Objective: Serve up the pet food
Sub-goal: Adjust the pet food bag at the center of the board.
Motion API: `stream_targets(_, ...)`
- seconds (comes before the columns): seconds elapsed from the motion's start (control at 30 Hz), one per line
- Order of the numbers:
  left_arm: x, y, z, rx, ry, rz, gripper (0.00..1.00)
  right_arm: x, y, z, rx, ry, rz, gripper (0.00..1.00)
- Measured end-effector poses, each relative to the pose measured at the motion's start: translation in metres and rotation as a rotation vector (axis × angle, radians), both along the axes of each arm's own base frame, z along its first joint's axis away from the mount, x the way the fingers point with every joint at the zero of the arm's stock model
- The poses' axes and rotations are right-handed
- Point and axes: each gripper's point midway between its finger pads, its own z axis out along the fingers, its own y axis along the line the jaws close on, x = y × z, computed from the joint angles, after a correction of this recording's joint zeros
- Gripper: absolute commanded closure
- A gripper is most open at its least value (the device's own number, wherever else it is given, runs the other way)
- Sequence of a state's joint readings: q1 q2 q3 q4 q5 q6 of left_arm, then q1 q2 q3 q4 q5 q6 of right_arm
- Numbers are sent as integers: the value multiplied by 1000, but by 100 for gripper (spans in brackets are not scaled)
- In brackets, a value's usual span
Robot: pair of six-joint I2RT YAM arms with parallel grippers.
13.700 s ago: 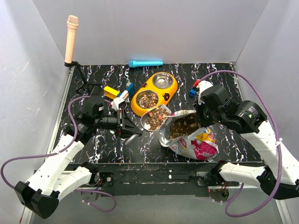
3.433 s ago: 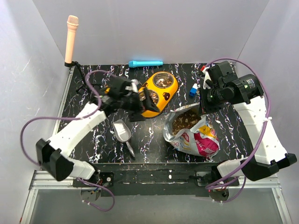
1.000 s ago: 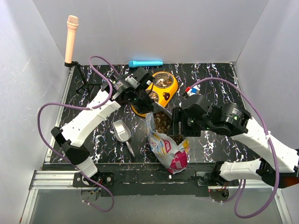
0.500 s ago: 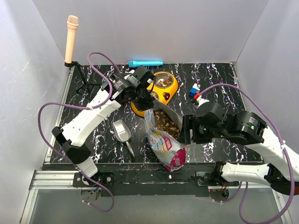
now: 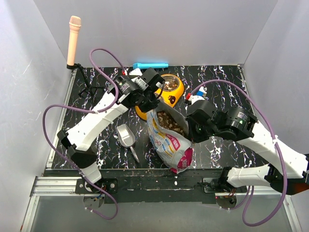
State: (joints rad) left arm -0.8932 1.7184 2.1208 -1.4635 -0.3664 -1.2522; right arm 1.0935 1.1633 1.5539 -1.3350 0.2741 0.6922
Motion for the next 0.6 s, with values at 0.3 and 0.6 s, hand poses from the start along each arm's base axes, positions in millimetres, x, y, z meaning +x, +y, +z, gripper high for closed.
stream_targets(0.3,14,14,46,-9,-165,-20,27,10,-9,1,-93,-85,257,99)
stream_targets(0.6,11,64,110,-377,-171,93,8,5,-16,1,-71,-51,366,99)
